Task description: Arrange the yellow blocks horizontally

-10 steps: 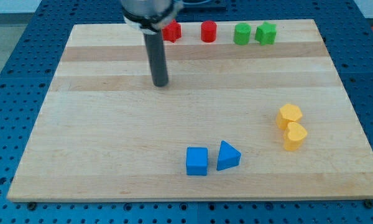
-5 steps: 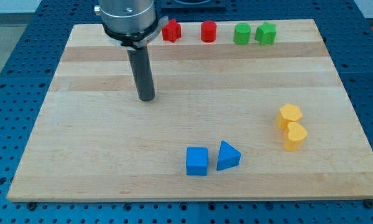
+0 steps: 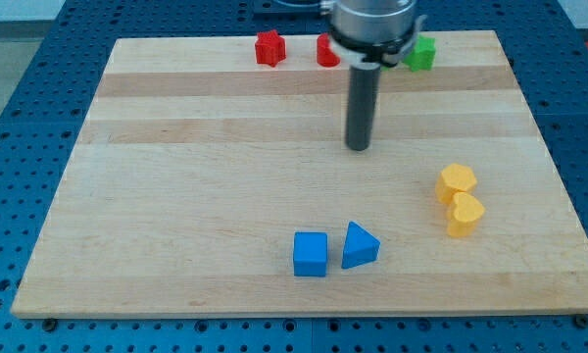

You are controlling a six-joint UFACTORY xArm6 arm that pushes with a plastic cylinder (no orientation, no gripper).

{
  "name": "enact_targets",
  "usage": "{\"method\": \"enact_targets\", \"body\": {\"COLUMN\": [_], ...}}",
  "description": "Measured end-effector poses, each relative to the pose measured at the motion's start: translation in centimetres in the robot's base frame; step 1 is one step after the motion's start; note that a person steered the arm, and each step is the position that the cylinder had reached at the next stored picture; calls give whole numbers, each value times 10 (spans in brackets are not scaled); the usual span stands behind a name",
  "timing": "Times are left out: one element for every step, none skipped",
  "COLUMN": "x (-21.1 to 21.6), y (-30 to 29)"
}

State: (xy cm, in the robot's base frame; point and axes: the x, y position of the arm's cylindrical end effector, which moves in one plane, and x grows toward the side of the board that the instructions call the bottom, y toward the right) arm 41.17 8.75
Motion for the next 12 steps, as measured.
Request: {"method": "enact_targets", "body": {"x": [75, 108, 98, 70, 100, 139, 200, 169, 150, 167, 168, 152], "y": [113, 120, 90, 123, 216, 219, 196, 182, 168, 139, 97, 97]}}
